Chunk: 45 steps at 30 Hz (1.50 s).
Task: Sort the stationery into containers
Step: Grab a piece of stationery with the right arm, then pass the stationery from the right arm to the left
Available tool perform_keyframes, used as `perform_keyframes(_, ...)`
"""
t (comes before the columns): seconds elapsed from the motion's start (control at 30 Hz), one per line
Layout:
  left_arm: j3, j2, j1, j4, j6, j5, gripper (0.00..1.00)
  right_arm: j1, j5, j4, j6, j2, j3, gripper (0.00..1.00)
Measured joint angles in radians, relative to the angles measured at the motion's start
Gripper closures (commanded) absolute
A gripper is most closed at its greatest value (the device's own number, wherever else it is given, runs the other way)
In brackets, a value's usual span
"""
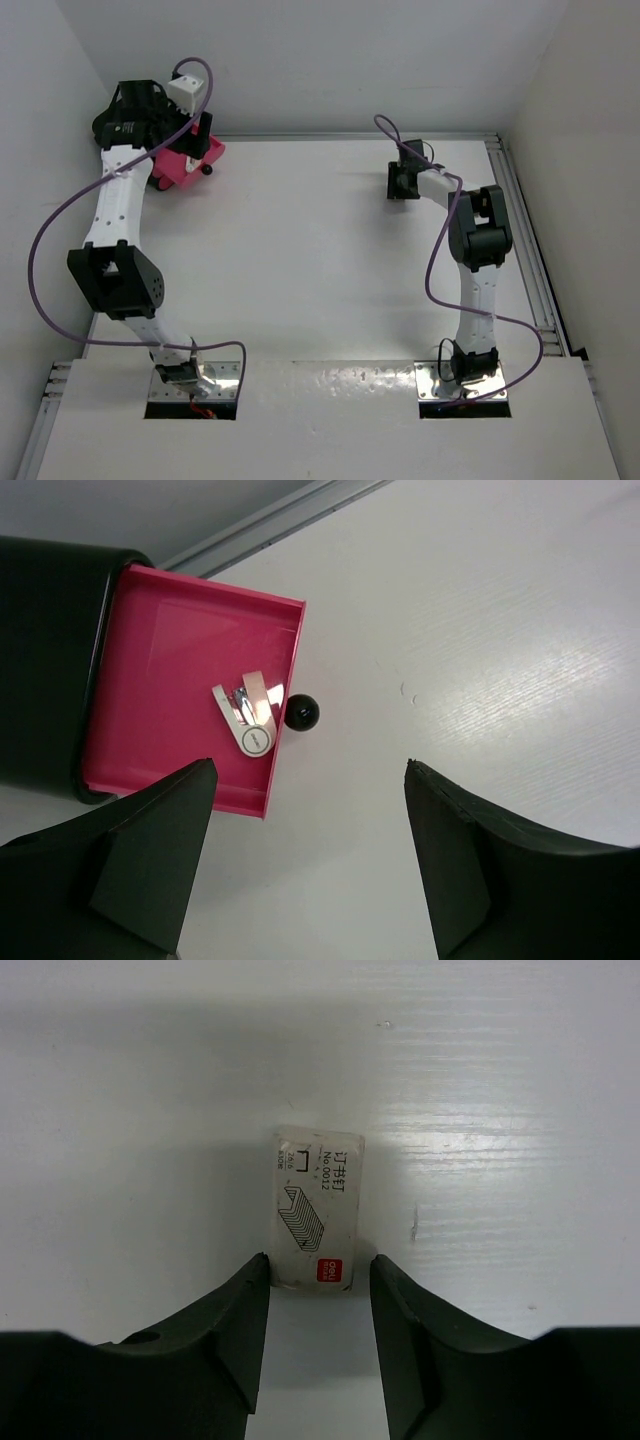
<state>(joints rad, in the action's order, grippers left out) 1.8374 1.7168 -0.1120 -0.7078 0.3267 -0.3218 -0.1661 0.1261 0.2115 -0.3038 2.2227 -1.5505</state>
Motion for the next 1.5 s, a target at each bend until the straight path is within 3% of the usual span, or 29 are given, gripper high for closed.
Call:
perform_keyframes(0.07,-0.013,-0.014,-0.001,0.000,0.000,-0.004,0.18,0.000,0.000,0.012,0.000,0.000,0.000,0.59)
perform_keyframes(0.23,-0.039,-0.039,-0.002,0.013,-0.007,-0.022,0.19,0.000,-0.005,0.019,0.005,-0.001,0.000,0.82)
perform_keyframes(0.43,-0.193,-0.106,-0.029,0.097,-0.100,-0.206,0.20,0.001,-0.097,0.032,0.009,-0.036,0.036,0.94)
perform_keyframes(0.67,-0.512,-0.201,-0.039,0.325,-0.384,-0.492,0.21,-0.004,-0.531,0.042,0.009,-0.175,0.072,0.98)
perform_keyframes(0.93,-0.561,-0.203,0.071,0.492,-0.549,-0.621,0.23,-0.190,-0.844,-0.025,0.025,-0.388,0.117,1.00)
perform_keyframes(1.13,-0.573,-0.203,0.130,0.531,-0.613,-0.644,0.25,-0.316,-0.845,-0.015,0.147,-0.431,0.117,1.00)
perform_keyframes(1.5,-0.587,-0.196,0.183,0.491,-0.628,-0.697,0.35,-0.381,-0.651,-0.025,0.351,-0.461,0.148,1.00)
